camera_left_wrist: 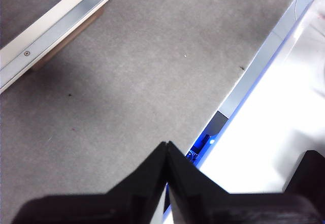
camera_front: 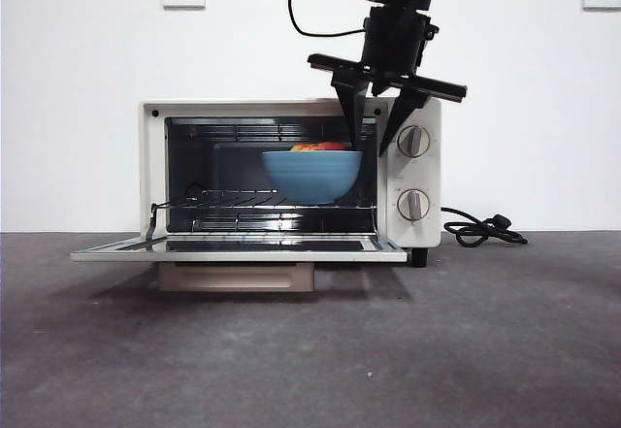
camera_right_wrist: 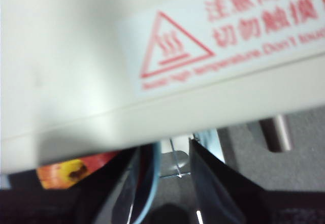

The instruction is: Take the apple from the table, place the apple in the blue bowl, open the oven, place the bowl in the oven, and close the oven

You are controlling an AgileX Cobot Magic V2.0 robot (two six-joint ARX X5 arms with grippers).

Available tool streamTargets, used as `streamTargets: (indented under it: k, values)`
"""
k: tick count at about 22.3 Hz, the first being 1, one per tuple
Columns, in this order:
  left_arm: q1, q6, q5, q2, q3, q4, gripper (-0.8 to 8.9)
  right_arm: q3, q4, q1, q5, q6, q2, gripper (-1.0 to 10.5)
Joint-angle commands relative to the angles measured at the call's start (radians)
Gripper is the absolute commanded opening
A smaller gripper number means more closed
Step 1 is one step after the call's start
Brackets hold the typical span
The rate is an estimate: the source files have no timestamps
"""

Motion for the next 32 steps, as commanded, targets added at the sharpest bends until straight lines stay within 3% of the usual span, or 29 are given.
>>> streamTargets:
  k: [1,6,11,16,24,28,32]
  values:
    - [0.002,-0.006,0.003,-0.003,-0.005,0.001,-0.05,0.004,0.015,0.007,0.005,-0.035,-0.027,1.6]
    - [0.002,-0.014,0.003,-0.003,-0.005,0.003,-0.05,0.004,0.034,0.015,0.005,-0.068,-0.077,1.6]
    - [0.002,-0.027,0.003,-0.003,-0.005,0.046,-0.05,0.004,0.031,0.033,0.006,-0.145,-0.154,1.6]
    - [0.002,-0.051,-0.001,-0.002,-0.005,0.130,-0.04,0.004,0.014,0.078,0.010,-0.318,-0.265,1.6]
    - [0.051,-0.084,-0.084,0.011,-0.005,0.210,-0.05,0.004,-0.055,0.148,0.076,-0.520,-0.470,1.6]
    - [0.117,-0.093,-0.083,0.024,-0.006,0.217,-0.05,0.004,-0.103,0.163,0.076,-0.657,-0.584,1.6]
    - [0.201,-0.093,-0.055,0.038,-0.022,0.243,-0.05,0.004,-0.183,0.163,0.076,-0.743,-0.677,1.5]
